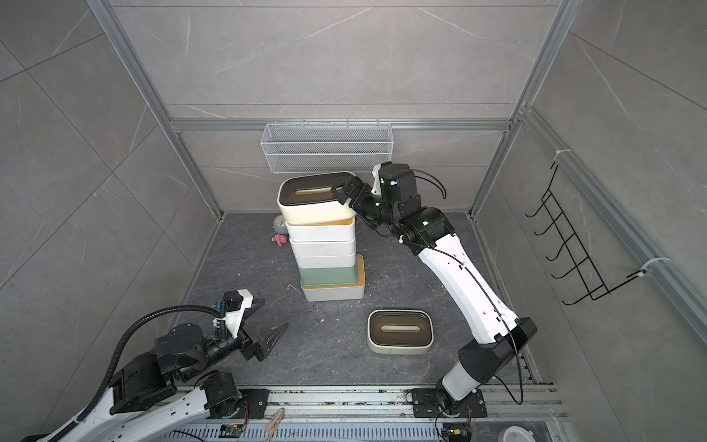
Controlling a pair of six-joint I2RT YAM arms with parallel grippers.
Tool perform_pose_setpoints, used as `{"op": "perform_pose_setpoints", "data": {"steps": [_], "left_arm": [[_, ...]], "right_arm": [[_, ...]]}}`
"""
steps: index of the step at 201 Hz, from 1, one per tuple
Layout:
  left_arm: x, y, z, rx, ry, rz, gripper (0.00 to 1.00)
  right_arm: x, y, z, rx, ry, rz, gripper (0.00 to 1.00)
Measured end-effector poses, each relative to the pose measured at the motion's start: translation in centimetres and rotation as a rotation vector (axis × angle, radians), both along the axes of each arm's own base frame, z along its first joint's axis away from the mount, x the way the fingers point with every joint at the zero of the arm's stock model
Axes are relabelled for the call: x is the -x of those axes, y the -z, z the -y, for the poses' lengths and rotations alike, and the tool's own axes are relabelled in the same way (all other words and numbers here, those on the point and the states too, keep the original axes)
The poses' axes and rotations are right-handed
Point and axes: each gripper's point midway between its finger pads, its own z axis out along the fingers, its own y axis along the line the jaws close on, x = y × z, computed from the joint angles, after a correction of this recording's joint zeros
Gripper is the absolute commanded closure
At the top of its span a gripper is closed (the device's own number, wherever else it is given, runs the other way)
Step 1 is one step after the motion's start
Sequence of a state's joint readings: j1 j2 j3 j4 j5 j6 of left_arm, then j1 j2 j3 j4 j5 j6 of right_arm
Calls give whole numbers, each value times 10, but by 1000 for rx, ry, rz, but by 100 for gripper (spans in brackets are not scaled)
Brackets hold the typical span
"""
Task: Stack the tissue boxes
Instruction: Place the tissue box at the tissue box.
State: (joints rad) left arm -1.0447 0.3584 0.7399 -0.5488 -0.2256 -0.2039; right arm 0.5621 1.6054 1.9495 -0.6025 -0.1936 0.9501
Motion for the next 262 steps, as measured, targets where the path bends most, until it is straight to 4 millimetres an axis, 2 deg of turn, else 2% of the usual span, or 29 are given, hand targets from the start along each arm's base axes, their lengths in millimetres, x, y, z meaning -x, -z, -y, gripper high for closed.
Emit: {"op": "perform_pose_setpoints", "data": {"steps": [121,174,199,220,262], "left_arm": [[0,0,0,0,1,0,1],[0,-1,7,3,18,-4,1],[-4,-1,17,-6,27,-23,1],[-6,-23,26,34,34,-33,1],[-18,-125,44,160,24,6,1]], "right_arm": [[-4,10,10,82,15,6,2],[-5,1,18,89,23,26,0],[-3,-12,22,87,27,51,0],[-2,-23,26,87,29,82,0],[-4,-27,37,110,37,106,0]]}}
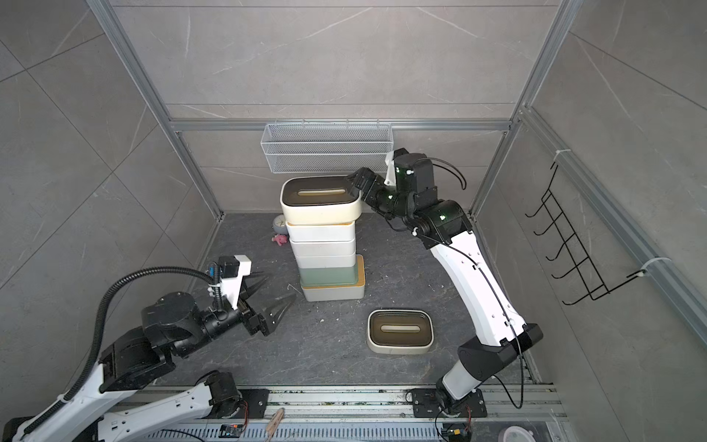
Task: Stack the tissue boxes
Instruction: Place the tissue box at the tissue box, then adjust the tissue box on the tissue box.
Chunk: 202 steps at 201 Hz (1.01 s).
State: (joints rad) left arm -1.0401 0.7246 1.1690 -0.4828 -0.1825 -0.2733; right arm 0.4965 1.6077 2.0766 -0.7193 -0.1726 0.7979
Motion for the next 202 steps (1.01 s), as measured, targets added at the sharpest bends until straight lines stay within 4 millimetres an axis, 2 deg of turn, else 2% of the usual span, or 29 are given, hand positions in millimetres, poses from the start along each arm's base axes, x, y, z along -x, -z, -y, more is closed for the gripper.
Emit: {"op": "perform_pose_setpoints", "data": {"steps": [25,48,81,122,162,202], "left_arm": [[-17,-41,14,29,-14,-1,1],[-55,-66,12,77,-75,-31,1],[-121,-66,-22,130,-232,-124,1],[-165,-67,-52,251,-274,-229,1],[-192,-71,-46,326,-196,-308,0],[-208,-55,-33,343,-127,-399,0]], "right_arm": [[5,-3,3,-1,-15,12,0],[13,-5,2,-7,-39,20,0],[18,-9,-2,-14,-82,37,0],[20,-15,-7,-17,-114,54,0],[16,-21,-12,-18,-132,70,0],[16,-17,-16,-19,-149,56,0]]}}
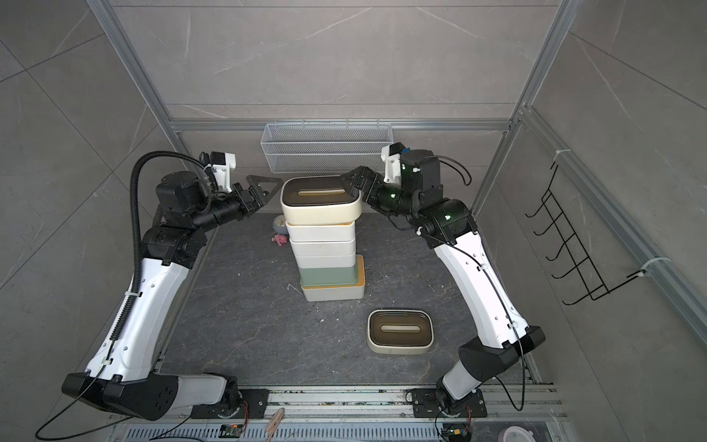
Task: Stack the tissue boxes
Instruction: Adjust the tissue box on the tissue box.
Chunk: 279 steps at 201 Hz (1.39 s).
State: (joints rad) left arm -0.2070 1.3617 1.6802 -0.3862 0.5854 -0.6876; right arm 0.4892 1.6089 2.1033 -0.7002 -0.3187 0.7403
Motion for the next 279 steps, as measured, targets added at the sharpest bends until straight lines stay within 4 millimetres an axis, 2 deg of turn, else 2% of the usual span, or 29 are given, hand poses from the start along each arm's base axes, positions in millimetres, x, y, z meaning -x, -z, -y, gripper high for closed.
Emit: {"op": "perform_pose_setpoints", "data": {"steps": [43,126,203,239,279], "left_arm": [[-7,11,9,4,53,-38,0],[-2,-5,16,29,113,3,0],[-6,-4,18,31,123,-1,0],[-8,-2,16,26,112,-8,0],[-8,5,5,-24,37,-19,0]], "right_arm": [[0,3,-4,-6,-23,-13,0],[-1,5,-6,-32,-29,-37,0],[-7,23,-7,-32,-11,-79,0],[-7,18,1,-26,29,-60,0],[4,6,22,13,101,-20,0]]}}
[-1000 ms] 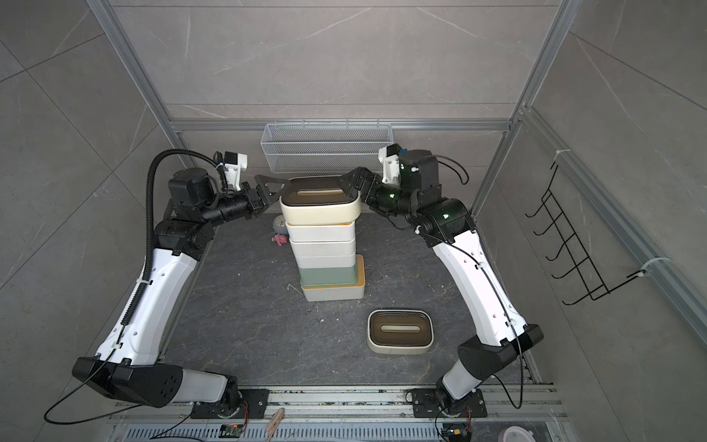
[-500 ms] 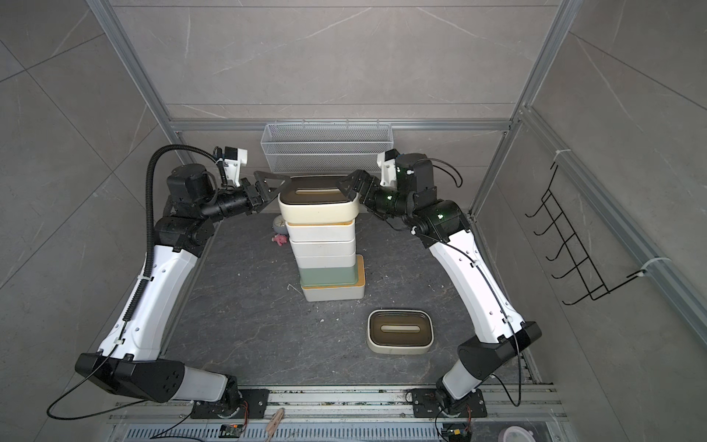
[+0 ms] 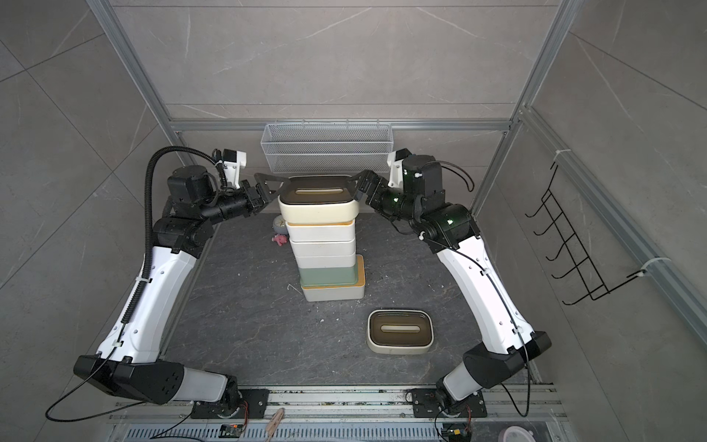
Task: Stack the tissue boxes
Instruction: Adjust the tissue box on the tissue box, then pick up the tissue box from the center of the board.
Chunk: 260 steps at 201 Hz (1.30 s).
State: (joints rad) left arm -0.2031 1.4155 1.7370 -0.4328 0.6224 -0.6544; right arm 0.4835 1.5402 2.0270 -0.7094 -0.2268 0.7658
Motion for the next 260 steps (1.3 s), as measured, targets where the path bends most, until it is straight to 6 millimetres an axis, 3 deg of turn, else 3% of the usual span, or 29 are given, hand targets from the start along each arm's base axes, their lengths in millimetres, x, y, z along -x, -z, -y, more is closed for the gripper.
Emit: {"op": "perform_pose_setpoints", "data": {"steps": [27,53,75,98,135,169,203,260], "left_arm": [[16,-7,-11,-30,-50,33,0],[51,-6,-24,-47,-85,76,0],[84,5,-34,-63,-104,97,0],[112,26,-42,-92,-109,104,0],[139,88,-50,-159,-110,25,0],[156,143,-55,-212,-98,-61,0],[171,180,-58,-241,-89,-114,0],[172,208,-58,-260,-76,-164,0]], "right_arm": [[21,-7,22,35,40,42,0],[51,16,48,83,80,27,0],[76,56,68,126,108,-25,0],[102,117,91,183,160,-130,0],[142,215,130,234,305,-372,0],[172,282,154,210,450,-583,0],[194,329,166,193,576,-787,1],[217,374,172,153,704,-980,6]]}}
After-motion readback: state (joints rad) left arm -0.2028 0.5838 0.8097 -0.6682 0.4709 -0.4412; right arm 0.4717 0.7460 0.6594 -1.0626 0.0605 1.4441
